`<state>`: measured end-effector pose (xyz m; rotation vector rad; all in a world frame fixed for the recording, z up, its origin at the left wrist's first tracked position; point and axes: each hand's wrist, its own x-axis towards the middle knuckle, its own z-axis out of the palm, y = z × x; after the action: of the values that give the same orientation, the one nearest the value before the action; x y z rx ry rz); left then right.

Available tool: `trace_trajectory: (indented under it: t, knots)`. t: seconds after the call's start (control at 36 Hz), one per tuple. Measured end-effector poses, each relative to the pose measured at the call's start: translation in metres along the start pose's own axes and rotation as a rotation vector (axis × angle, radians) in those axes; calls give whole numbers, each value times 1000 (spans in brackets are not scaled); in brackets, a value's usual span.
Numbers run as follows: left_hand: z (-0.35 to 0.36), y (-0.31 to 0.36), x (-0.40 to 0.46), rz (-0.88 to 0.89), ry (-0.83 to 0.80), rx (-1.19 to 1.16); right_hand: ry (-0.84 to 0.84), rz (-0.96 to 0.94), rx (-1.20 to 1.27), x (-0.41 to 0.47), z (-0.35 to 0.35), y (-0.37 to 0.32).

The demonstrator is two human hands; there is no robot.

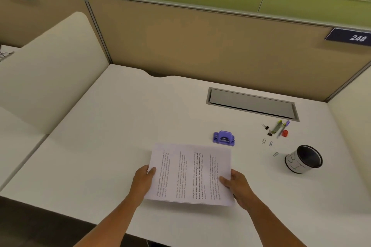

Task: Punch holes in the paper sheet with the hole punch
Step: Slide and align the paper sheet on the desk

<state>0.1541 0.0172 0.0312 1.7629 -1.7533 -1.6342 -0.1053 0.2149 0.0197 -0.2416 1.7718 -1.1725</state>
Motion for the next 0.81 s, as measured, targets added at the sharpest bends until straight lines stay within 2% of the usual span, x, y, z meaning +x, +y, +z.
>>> trace_trajectory:
  t: [0.17, 0.39, 0.61, 0.81]
  knots:
    - [35, 10, -10, 43, -9, 46, 26, -12, 21, -8, -28, 8]
    - [78, 21, -35, 84, 22, 83, 125, -44, -99, -10, -64, 26]
    - [98, 27, -38, 95, 55, 158, 178, -46, -111, -10, -83, 28]
    - [105, 38, -14, 81, 21, 183, 249, -29, -123, 12, -83, 43]
